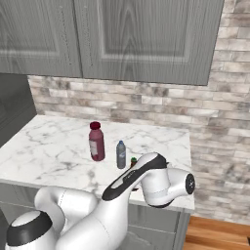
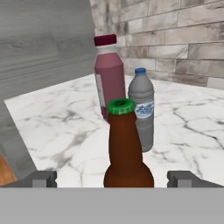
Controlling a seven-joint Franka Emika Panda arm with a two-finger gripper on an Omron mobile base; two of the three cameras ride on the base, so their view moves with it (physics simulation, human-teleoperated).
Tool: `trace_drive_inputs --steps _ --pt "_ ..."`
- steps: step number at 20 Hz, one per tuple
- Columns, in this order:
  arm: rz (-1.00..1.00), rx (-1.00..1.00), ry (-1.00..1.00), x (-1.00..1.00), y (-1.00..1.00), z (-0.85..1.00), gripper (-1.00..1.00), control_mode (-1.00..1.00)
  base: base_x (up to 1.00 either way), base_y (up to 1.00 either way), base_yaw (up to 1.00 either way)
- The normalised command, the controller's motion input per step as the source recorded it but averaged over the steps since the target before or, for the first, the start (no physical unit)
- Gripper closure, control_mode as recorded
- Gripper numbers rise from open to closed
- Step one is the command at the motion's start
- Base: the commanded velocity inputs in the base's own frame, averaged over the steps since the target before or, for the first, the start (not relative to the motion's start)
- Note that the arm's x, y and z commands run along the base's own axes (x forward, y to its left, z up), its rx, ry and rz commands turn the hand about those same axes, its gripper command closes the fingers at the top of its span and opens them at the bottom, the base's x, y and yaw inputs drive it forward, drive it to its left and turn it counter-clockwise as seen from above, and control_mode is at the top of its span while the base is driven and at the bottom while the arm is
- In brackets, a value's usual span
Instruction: Place the drinks on the dining counter in a tight cluster.
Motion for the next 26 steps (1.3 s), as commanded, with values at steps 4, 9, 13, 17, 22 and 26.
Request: trace_drive_inputs --steps 4,9,13,17,22,26 --pt "0.00 0.00 0.00 0.13 0.02 0.00 -1.00 -1.00 0.00 0.00 0.00" --pt "0.00 0.00 0.00 0.11 0.00 0.00 -1.00 -1.00 0.00 0.00 0.00" --pt "0.00 0.00 0.00 0.01 0.03 0.00 -1.00 -1.00 0.00 0.00 0.00" --pt "0.00 0.00 0.00 0.02 0.06 -0.01 -1.00 -1.00 0.00 0.00 0.00" --pt "0.00 0.00 0.00 0.00 0.08 -0.03 -1.00 -1.00 0.00 0.00 0.00" --pt "0.00 0.00 0.00 0.00 0.11 -0.04 -1.00 -1.00 0.00 0.00 0.00"
